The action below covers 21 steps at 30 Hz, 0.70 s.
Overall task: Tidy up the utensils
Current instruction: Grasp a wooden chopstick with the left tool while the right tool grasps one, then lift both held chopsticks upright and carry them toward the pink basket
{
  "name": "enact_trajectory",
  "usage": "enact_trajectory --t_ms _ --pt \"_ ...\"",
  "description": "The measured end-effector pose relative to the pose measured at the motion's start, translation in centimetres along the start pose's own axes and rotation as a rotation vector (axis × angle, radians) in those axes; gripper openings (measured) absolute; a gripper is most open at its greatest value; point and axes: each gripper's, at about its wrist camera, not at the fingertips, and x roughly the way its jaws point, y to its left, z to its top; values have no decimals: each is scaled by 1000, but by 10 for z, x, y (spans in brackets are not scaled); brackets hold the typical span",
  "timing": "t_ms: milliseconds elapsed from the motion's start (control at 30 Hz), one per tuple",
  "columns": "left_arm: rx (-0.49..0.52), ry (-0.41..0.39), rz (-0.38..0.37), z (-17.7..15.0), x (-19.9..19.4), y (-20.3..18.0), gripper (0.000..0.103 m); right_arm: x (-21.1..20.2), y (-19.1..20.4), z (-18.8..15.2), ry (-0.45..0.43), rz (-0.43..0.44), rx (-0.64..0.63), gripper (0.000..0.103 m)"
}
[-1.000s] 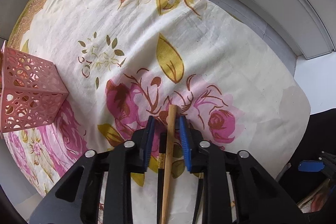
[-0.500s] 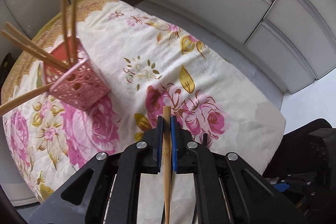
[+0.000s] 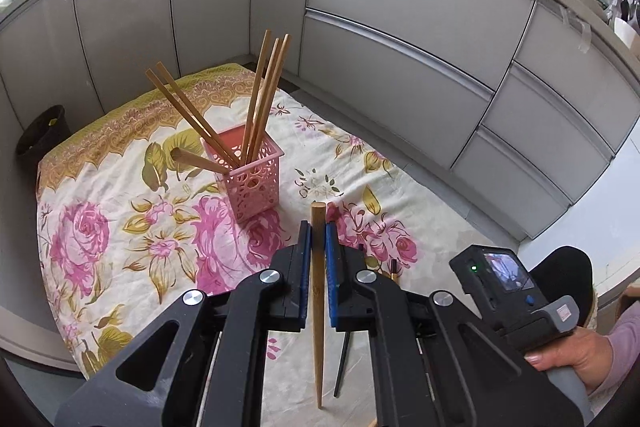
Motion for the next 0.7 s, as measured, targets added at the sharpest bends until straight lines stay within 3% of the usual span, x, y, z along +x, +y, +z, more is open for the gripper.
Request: enact_trajectory --t_ms 67,167,267,433,700 --pt "-10 -10 -6 -1 -5 3 6 2 11 2 -14 -57 -14 34" --pt "-22 -23 -11 -4 -10 8 6 4 31 1 -61 -147 -83 18" --pt "-45 -34 -7 -7 -14 16 6 3 35 8 -108 -145 -102 11" --pt "-93 -71 6 -10 -23 24 6 -6 25 18 -183 -49 -130 8" --pt "-133 -161 39 -8 -37 19 6 -59 20 12 -440 163 -258 8"
